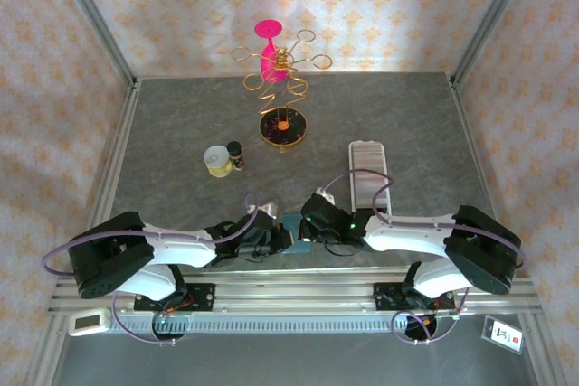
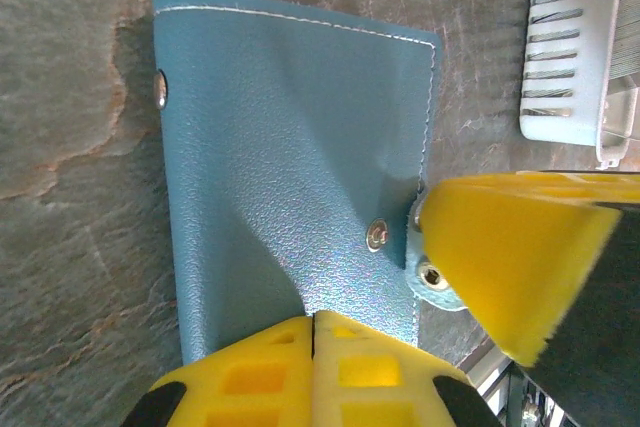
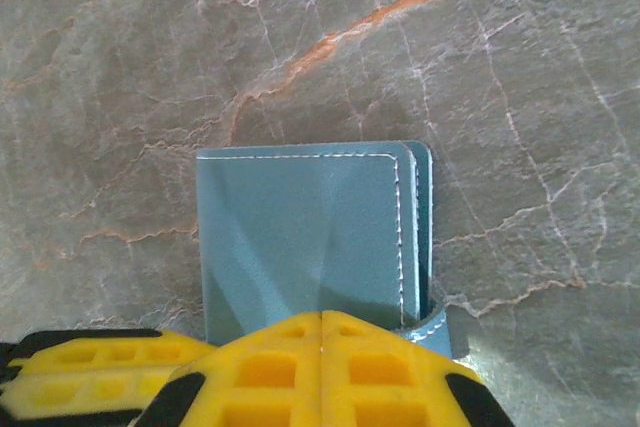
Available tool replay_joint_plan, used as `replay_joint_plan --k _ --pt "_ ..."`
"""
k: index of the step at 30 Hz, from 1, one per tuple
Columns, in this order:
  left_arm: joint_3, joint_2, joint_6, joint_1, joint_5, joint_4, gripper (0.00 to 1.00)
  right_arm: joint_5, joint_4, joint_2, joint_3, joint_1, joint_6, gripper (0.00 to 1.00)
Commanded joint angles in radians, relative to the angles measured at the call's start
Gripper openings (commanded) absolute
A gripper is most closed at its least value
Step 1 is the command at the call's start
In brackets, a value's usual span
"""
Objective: Put the credit cards into the card holder
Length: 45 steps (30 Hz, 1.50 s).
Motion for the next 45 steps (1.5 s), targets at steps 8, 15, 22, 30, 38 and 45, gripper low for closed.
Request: replay_joint_plan --k 8,15,22,30,38,45 --pt "-0.013 0.027 0.0 -0.012 -0.002 -0.07 0.0 0.077 -0.076 0.057 0.062 0.004 0.017 0.0" --pt "-0.022 0.023 -0.005 -0.012 0.006 -0.055 0.0 0.11 -0.065 0.064 0.064 0.006 0.053 0.0" --pt "-0.032 0.017 -0.009 -0.012 0.006 -0.043 0.0 0.079 -0.044 0.094 0.076 0.005 0.043 0.0" --pt "-0.041 0.013 -0.015 -0.012 0.006 -0.025 0.0 0.073 -0.095 0.122 0.067 0.01 0.034 0.0" --pt "-0.102 0.039 -0.068 -0.012 0.045 0.127 0.0 0.11 -0.148 0.22 0.068 0.078 0.073 0.0" --pt "-0.133 0.02 -0.085 -0.01 0.04 0.156 0.0 0.126 -0.164 0.282 0.05 0.109 0.115 0.0"
